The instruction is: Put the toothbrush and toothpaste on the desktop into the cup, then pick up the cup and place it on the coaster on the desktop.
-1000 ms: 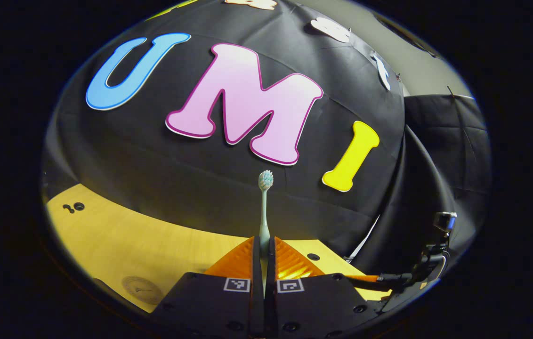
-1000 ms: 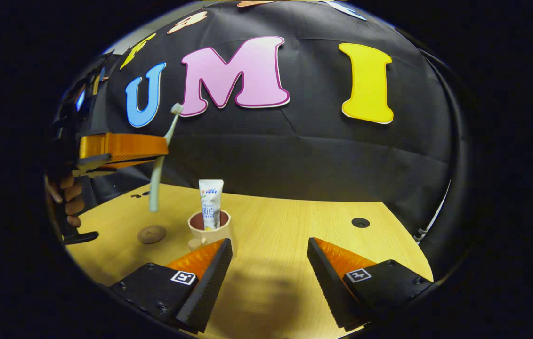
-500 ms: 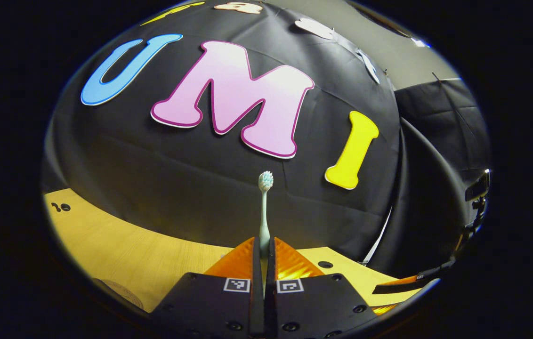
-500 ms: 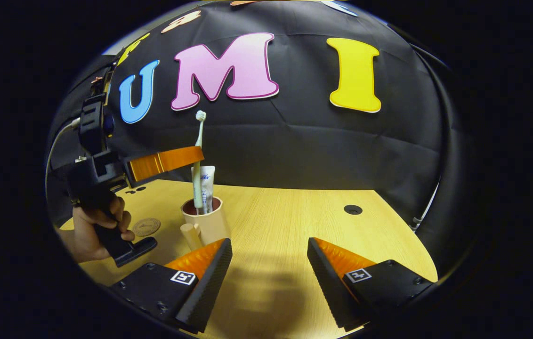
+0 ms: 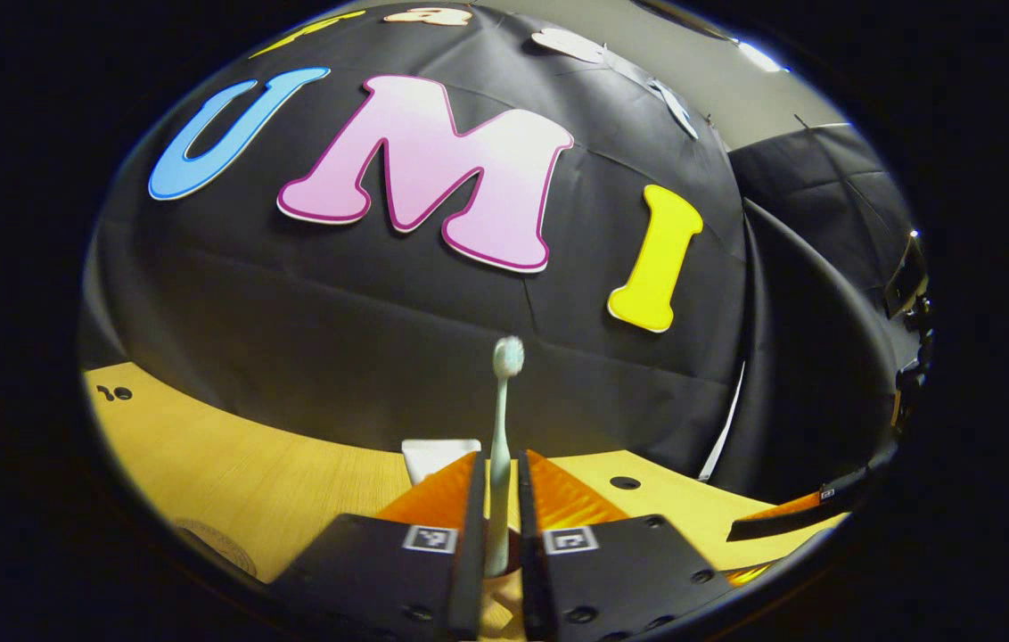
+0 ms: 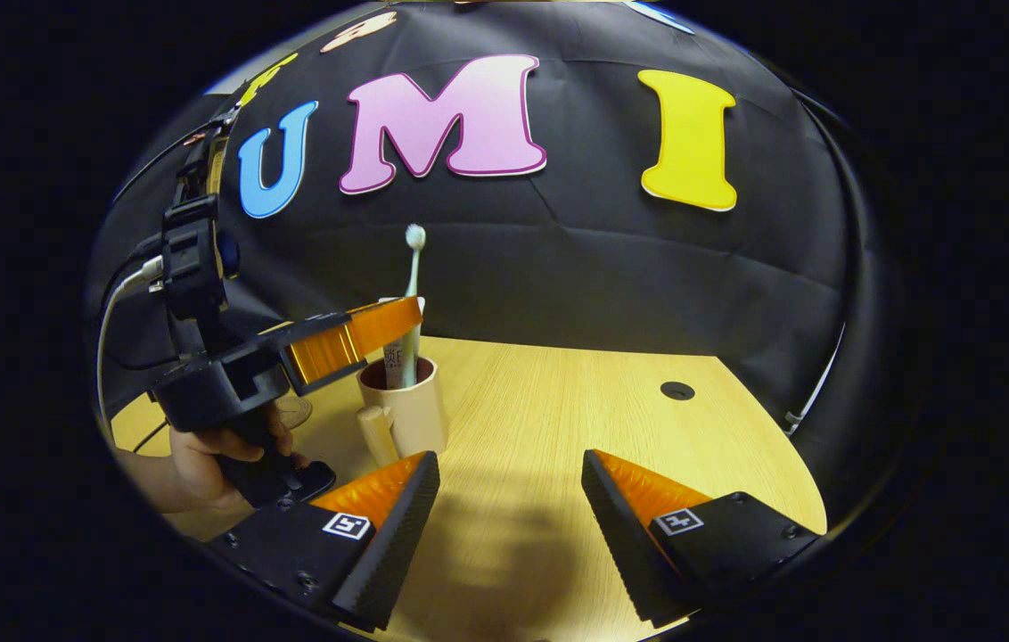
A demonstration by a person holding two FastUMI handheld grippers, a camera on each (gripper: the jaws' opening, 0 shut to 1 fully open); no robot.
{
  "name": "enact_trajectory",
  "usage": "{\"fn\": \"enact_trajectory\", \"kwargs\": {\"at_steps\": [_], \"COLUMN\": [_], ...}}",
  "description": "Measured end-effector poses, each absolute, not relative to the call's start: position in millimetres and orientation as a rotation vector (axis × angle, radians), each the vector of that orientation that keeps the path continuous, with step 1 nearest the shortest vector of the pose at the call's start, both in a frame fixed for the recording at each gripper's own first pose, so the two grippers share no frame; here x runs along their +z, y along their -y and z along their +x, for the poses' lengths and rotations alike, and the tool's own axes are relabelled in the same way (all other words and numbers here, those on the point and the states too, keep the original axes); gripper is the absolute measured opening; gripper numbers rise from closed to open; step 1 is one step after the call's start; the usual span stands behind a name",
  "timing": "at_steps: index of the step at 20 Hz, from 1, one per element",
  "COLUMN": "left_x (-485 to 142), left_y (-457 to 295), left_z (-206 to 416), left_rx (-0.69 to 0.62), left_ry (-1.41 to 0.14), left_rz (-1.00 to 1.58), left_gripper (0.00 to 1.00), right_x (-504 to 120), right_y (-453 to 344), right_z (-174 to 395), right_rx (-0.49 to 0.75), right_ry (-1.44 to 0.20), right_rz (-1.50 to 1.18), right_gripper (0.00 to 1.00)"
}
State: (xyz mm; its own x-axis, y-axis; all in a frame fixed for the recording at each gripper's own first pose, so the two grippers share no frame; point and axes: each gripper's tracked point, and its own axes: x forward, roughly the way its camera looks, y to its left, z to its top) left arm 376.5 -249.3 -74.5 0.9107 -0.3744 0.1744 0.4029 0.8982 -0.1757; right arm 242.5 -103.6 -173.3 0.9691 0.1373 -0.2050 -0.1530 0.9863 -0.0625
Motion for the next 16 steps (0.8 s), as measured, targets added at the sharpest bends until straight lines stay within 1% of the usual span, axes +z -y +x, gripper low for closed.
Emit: {"fn": "enact_trajectory", "kwargs": {"at_steps": [2,4,5,7,9,11,12,13,16], "left_x": [-79,-78,-79,-78,-72,-77,-83,-90,-108], "left_y": [249,251,247,232,215,196,184,173,139], "left_z": [367,358,351,336,316,298,287,279,246], "left_rx": [-0.399,-0.412,-0.411,-0.389,-0.372,-0.352,-0.328,-0.306,-0.221], "left_ry": [0.144,0.137,0.132,0.121,0.123,0.09,0.063,0.041,-0.019], "left_rz": [-0.172,-0.163,-0.167,-0.167,-0.172,-0.165,-0.155,-0.153,-0.203], "left_gripper": [0.64,0.75,0.83,0.83,0.87,0.95,0.97,0.97,0.98], "right_x": [-175,-174,-173,-170,-165,-160,-156,-154,-159], "right_y": [101,101,100,102,103,101,99,95,81], "right_z": [241,242,241,243,248,254,258,260,271], "right_rx": [0.152,0.153,0.151,0.145,0.139,0.14,0.142,0.149,0.161], "right_ry": [-0.208,-0.206,-0.203,-0.199,-0.208,-0.225,-0.238,-0.252,-0.369], "right_rz": [-0.076,-0.077,-0.077,-0.065,-0.041,-0.01,0.008,0.027,0.078], "right_gripper": [0.98,0.98,0.98,0.98,0.98,0.98,0.98,0.98,0.98]}}
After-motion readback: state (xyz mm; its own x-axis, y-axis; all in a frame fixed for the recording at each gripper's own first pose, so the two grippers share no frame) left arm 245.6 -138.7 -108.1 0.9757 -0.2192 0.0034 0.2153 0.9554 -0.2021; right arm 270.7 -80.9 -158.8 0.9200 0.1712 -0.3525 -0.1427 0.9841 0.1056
